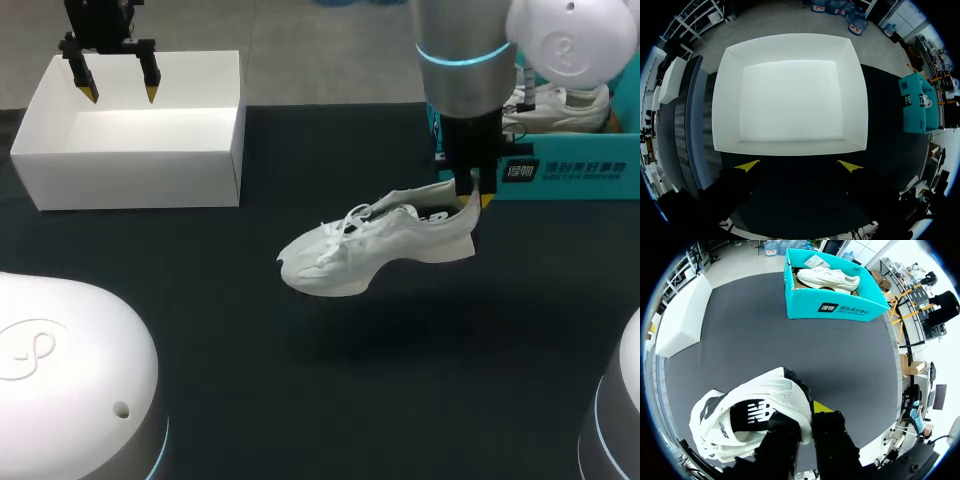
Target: Take the shoe out of the shoebox, open the shoe tongue, remove and reinsert the insole, then place the shoe into the shoebox
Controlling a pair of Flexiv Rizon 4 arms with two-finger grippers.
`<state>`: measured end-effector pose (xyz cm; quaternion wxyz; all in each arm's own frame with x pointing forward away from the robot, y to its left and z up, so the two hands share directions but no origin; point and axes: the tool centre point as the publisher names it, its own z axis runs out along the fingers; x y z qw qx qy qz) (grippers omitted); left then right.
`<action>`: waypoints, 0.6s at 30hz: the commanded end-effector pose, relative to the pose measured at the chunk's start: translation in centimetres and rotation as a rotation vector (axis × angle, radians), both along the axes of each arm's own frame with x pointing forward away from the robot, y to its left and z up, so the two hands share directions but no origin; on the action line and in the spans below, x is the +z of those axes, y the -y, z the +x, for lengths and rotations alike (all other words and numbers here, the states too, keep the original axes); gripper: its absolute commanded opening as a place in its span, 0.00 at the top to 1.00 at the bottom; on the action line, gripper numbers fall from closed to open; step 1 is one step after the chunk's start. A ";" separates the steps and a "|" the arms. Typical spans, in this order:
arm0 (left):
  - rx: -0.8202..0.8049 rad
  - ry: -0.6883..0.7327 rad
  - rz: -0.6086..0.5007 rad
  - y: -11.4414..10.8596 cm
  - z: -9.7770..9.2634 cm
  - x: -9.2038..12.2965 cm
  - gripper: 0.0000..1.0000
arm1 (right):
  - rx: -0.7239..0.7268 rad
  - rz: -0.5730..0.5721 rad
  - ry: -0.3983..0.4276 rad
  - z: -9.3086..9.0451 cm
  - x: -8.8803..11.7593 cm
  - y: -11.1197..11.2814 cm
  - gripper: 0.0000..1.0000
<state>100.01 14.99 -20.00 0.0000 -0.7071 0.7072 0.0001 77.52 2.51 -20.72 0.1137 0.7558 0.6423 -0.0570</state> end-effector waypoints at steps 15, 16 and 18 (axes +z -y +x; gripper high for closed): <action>0.000 0.000 0.000 0.0 0.0 0.0 0.00 | -0.001 0.000 -0.002 0.1 0.1 -0.1 1.00; 0.000 0.000 0.000 0.0 0.0 0.0 0.00 | -0.001 0.000 -0.002 0.1 0.1 -0.1 1.00; 0.000 0.000 0.000 0.0 0.0 0.0 0.00 | 0.000 0.001 0.000 0.0 -0.6 -0.3 1.00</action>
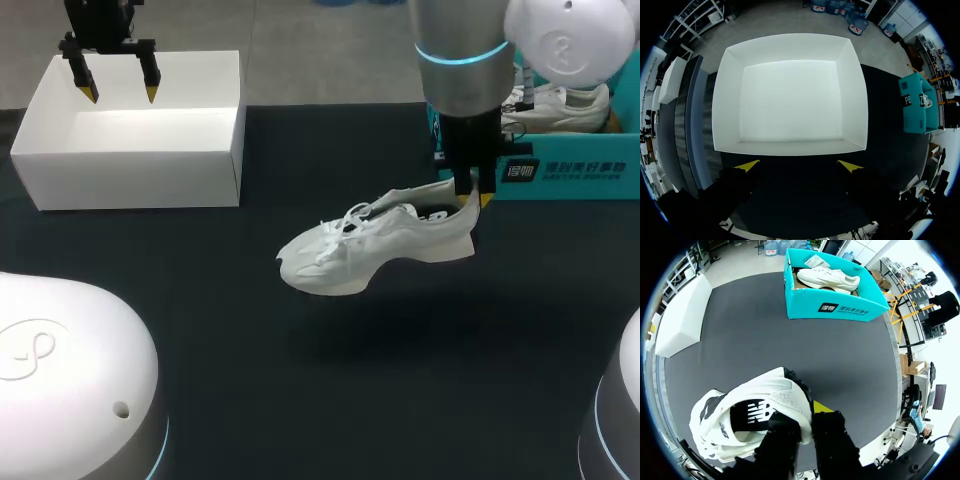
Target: Take the shoe out of the shoebox, open the shoe tongue, remove and reinsert the insole, then place the shoe into the shoebox
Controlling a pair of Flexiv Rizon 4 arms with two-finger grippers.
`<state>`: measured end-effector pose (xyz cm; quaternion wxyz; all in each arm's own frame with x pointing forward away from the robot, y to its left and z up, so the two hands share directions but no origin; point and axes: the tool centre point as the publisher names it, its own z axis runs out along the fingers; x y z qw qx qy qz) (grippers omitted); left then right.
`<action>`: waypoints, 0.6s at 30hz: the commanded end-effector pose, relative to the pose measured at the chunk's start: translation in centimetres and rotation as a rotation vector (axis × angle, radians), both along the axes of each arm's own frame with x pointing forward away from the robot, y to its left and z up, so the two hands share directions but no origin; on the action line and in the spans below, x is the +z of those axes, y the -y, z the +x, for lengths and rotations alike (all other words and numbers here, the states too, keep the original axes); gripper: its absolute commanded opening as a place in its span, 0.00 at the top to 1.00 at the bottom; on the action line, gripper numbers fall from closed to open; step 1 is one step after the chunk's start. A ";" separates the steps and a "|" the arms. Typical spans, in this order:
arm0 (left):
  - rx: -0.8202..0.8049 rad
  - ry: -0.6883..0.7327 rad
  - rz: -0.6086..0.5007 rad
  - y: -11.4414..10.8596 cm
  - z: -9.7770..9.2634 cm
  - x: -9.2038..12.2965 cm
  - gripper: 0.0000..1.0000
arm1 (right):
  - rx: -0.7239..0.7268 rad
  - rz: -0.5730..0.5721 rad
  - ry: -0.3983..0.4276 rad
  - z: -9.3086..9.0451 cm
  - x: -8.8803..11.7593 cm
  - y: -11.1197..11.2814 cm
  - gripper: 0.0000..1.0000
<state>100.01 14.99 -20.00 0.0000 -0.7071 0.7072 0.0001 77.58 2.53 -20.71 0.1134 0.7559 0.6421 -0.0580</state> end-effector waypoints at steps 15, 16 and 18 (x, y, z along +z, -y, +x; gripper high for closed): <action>0.000 0.000 0.000 0.0 0.0 0.0 0.00 | -0.026 0.049 -0.016 -3.0 -8.0 -2.8 1.00; 0.000 0.000 0.000 0.0 0.0 0.0 0.00 | -0.021 0.063 -0.018 -3.0 -8.7 -3.0 1.00; 0.000 0.000 0.000 0.0 0.0 0.0 0.00 | -0.017 0.077 -0.031 -2.9 -10.0 -3.3 1.00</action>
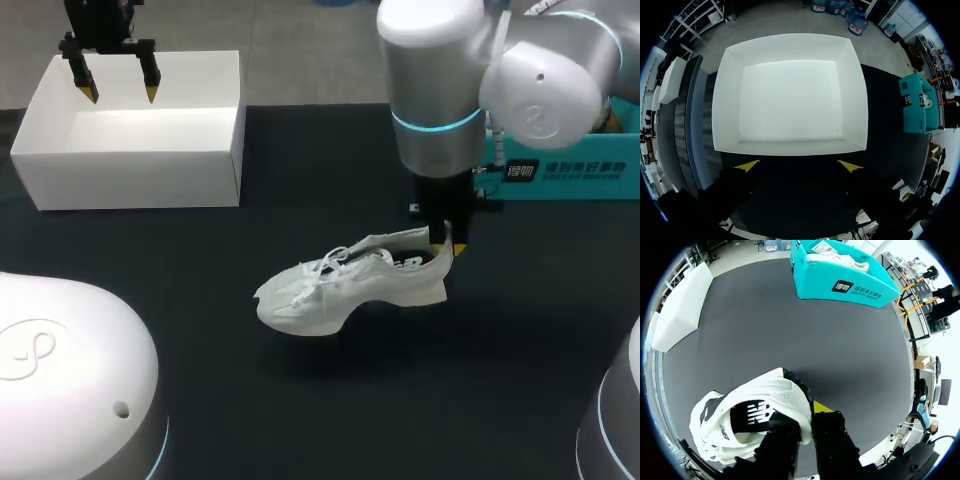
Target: Take the shoe out of the shoebox, open the shoe tongue, remove and reinsert the insole, then place the shoe into the shoebox
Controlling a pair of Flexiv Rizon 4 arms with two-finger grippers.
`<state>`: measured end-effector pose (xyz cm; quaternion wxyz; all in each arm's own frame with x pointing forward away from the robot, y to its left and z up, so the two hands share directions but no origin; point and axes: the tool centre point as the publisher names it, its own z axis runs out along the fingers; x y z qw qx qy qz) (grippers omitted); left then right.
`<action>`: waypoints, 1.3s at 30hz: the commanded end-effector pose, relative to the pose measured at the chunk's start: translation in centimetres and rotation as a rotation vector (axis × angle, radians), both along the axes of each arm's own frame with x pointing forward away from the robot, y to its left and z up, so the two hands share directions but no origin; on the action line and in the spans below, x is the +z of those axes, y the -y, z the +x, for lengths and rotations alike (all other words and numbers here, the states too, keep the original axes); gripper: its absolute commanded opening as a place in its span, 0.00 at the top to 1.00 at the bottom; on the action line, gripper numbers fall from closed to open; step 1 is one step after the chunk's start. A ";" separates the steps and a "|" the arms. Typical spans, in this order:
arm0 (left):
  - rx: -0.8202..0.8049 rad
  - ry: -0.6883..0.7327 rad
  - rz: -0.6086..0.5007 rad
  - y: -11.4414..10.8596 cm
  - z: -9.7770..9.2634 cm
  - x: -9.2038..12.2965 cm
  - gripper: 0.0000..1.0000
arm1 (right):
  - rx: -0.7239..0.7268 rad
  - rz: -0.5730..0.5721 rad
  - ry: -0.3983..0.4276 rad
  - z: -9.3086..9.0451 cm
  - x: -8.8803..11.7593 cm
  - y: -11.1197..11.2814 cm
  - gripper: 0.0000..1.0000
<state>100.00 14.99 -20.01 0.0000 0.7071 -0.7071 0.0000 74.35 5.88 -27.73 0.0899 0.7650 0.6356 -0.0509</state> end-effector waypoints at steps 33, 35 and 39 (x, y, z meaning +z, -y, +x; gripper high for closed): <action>0.000 0.000 0.000 0.0 0.0 0.0 0.00 | 0.089 0.074 -0.086 1.3 -6.7 -1.8 0.00; 0.000 0.000 0.000 0.0 0.0 0.0 0.00 | 0.084 0.088 -0.085 1.2 -6.0 -1.6 0.00; 0.000 0.000 0.000 0.0 0.0 0.0 0.00 | 0.136 0.162 -0.057 1.2 -4.6 -1.5 0.00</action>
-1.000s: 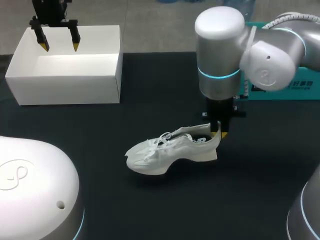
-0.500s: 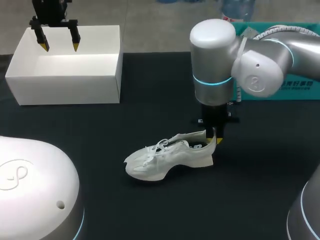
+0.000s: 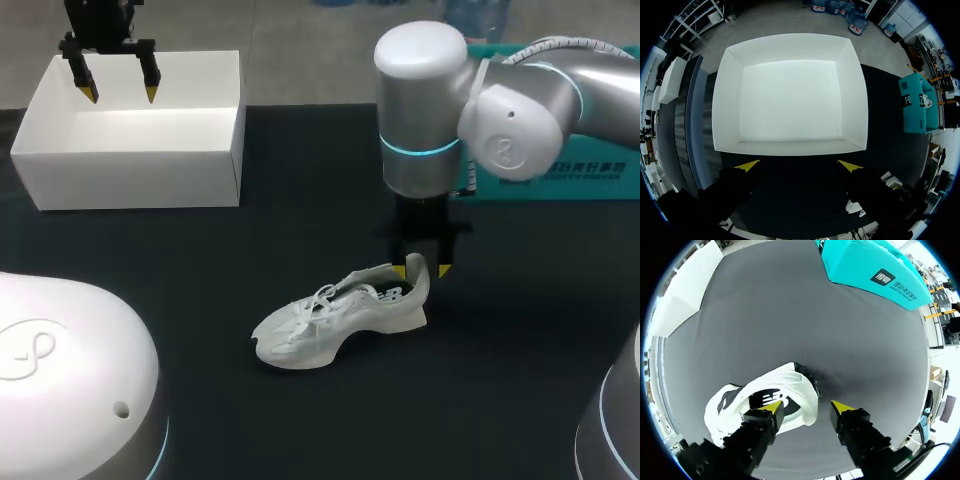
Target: Take the shoe out of the shoebox, open the shoe tongue, remove and reinsert the insole, then place the shoe into the shoebox
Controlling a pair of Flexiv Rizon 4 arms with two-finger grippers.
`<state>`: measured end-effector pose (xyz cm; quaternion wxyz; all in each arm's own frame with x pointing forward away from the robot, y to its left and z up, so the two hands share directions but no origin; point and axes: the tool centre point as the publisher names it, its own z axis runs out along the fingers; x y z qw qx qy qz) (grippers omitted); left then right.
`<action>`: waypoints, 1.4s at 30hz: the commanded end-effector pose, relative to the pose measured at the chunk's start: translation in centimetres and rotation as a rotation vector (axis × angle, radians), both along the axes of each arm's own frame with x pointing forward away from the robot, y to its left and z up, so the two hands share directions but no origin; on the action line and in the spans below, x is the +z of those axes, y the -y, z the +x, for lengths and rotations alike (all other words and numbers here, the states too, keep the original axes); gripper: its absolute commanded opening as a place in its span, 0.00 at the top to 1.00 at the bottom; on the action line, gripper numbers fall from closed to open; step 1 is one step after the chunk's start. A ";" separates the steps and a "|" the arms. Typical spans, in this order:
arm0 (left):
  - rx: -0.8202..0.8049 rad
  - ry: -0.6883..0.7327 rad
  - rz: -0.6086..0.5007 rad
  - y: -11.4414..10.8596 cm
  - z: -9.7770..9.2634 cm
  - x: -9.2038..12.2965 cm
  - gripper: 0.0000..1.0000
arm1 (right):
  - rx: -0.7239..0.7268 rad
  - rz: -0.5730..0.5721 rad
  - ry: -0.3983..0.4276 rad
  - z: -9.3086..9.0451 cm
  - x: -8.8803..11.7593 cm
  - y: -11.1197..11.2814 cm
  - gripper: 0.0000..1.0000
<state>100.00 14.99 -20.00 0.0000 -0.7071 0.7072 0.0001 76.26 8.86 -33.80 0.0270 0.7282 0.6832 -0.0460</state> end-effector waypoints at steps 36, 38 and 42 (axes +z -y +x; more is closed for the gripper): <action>0.000 0.000 0.000 0.0 0.0 0.0 0.00 | 0.645 0.235 0.106 -0.8 7.6 1.2 0.00; 0.000 0.000 0.000 0.0 0.0 0.0 0.00 | 0.813 0.250 0.110 -0.8 8.2 1.0 0.00; 0.000 0.000 0.000 0.0 0.0 0.0 0.00 | 1.045 0.218 0.153 -0.5 9.2 1.3 0.00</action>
